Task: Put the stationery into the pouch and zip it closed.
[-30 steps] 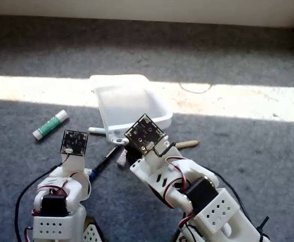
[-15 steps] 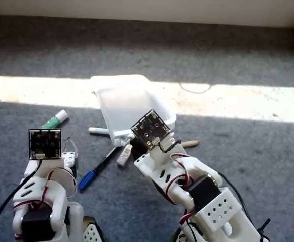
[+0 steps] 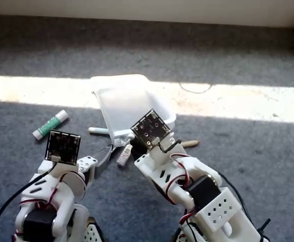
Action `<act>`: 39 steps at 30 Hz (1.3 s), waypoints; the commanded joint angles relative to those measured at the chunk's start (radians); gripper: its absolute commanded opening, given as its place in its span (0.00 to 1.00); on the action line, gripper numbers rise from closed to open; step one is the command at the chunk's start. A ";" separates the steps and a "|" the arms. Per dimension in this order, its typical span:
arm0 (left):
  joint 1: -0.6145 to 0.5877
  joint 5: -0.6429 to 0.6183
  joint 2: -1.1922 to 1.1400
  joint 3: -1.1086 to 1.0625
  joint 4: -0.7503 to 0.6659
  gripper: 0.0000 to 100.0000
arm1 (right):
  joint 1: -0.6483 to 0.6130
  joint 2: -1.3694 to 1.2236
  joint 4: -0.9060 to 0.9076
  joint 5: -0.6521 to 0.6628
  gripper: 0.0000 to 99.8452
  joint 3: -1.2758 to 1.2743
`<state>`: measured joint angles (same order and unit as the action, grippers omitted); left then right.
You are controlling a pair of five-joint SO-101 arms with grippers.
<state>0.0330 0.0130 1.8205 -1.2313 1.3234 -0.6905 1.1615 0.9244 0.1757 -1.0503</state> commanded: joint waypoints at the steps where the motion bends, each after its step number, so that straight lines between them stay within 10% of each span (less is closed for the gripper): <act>1: 0.061 -0.015 -0.005 0.091 -0.017 0.30 | 0.007 0.027 -0.027 -0.008 0.00 0.045; 23: -0.002 -0.055 -0.004 -0.131 -0.233 0.30 | 0.005 0.030 -0.024 -0.008 0.00 0.044; 39: -0.007 -0.049 -0.002 -0.166 -0.292 0.09 | 0.012 0.031 -0.001 -0.006 0.00 0.044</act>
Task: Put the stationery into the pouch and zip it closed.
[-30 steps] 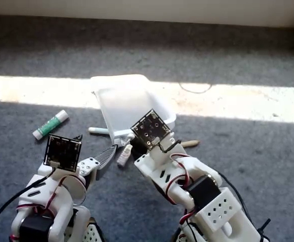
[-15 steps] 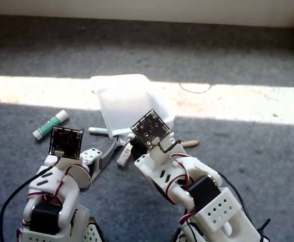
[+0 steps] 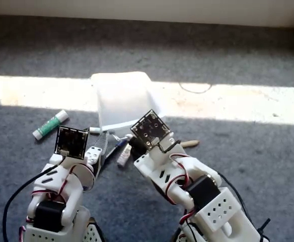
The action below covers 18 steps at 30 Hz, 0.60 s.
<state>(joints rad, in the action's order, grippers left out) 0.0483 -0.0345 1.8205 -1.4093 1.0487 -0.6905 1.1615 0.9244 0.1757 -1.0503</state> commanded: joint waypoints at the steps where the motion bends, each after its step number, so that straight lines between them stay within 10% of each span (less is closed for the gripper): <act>1: -0.022 -0.002 -0.001 0.012 -0.018 0.08 | 0.012 0.031 0.013 -0.006 0.00 0.048; 18: -0.105 -0.005 -0.001 0.038 -0.015 0.01 | 0.176 0.031 0.094 0.000 0.00 0.050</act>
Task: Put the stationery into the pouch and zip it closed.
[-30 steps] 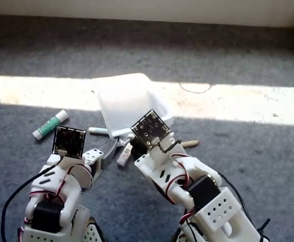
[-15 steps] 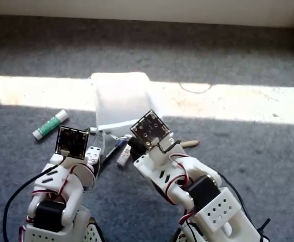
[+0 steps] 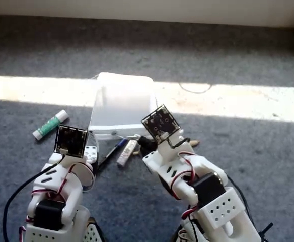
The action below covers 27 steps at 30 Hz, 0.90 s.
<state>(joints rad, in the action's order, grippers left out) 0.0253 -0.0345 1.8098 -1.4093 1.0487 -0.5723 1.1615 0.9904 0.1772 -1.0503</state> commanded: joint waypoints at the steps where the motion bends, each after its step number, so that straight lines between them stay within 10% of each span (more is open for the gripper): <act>1: -0.093 -0.006 0.010 0.038 -0.015 0.01 | 0.067 0.031 0.045 -0.002 0.00 0.051; 27: -0.104 -0.003 0.010 0.031 -0.014 0.01 | 0.252 0.231 0.163 0.060 0.00 0.104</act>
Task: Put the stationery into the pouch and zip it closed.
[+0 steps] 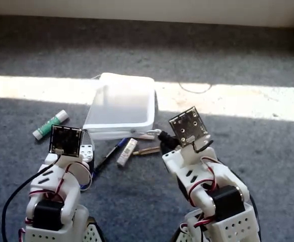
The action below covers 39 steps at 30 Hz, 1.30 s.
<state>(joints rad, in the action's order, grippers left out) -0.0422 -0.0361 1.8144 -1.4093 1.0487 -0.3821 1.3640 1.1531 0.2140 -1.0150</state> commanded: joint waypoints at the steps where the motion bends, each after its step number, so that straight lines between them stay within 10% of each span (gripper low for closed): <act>1: -0.036 -0.002 0.005 0.031 -0.014 0.01 | 0.074 0.028 0.001 0.026 0.00 0.068; 13: -0.038 -0.002 0.005 0.030 -0.014 0.01 | 0.113 0.028 0.005 0.026 0.00 0.070; 20: -0.038 -0.008 0.004 0.004 -0.012 0.23 | 0.031 0.028 0.019 -0.011 0.00 0.105; 39: -0.028 -0.009 0.001 -0.033 -0.021 0.24 | -0.131 0.028 0.143 -0.057 0.00 0.274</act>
<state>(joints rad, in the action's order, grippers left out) -0.0698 -0.0330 1.8098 -1.4477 1.0472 -0.5017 1.3717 1.2896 0.1680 -0.8263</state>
